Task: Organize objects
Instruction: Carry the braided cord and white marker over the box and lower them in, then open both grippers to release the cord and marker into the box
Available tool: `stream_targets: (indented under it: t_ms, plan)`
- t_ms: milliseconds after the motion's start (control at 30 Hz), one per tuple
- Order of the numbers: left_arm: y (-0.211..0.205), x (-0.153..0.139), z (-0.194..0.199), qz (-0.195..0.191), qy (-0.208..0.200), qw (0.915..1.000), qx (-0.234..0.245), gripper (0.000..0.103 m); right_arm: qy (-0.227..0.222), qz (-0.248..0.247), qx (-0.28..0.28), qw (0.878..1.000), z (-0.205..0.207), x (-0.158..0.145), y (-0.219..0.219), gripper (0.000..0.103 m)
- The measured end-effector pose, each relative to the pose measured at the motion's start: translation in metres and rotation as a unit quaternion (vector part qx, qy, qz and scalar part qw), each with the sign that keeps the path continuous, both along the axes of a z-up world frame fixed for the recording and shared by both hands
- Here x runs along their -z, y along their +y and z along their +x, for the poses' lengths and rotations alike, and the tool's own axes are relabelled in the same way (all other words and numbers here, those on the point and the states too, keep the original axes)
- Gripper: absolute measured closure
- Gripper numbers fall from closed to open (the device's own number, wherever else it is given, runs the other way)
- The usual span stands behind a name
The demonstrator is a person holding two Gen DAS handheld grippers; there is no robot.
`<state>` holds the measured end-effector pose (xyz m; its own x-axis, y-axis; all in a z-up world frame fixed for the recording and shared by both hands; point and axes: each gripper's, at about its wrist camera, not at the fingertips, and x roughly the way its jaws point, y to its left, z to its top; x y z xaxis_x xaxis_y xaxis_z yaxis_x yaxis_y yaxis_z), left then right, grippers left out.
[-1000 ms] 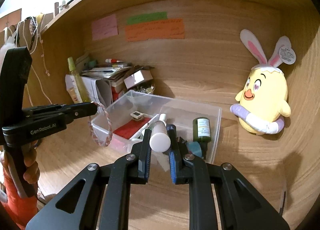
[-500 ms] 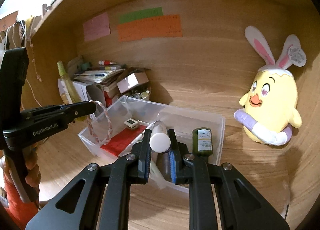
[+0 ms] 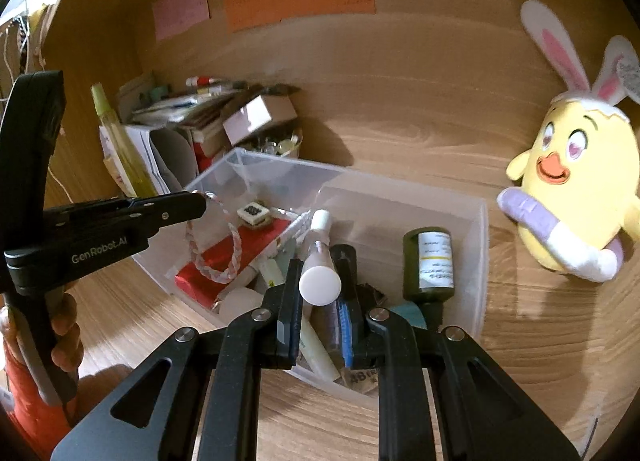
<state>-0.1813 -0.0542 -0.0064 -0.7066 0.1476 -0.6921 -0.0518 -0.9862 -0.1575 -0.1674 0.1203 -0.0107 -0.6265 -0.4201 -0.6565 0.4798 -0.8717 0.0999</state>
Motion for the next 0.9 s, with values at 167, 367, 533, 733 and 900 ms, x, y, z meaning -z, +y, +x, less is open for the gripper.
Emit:
stream_targets:
  t_ms: [167,367,533,733,900]
  plan:
    - [0.003,0.005,-0.003,-0.004,-0.014,0.9999,0.005,0.09,0.006,0.037,0.003,0.999,0.0,0.008,-0.008,0.087]
    - [0.009,-0.005,0.01,-0.013,0.004,0.9998,0.012,0.07,0.011,0.036,0.012,0.999,0.002,0.002,-0.002,0.071]
    - [0.016,-0.017,0.026,-0.02,0.024,0.9993,0.021,0.064,0.018,0.029,0.016,0.999,0.009,-0.008,0.005,0.071]
    - [0.022,-0.028,0.048,-0.029,0.045,0.9983,0.026,0.053,0.026,0.02,0.02,0.999,0.024,-0.018,0.015,0.071]
    - [0.023,-0.034,0.068,-0.036,0.065,0.997,0.02,0.04,0.042,0.018,0.026,0.999,0.039,-0.024,0.023,0.056]
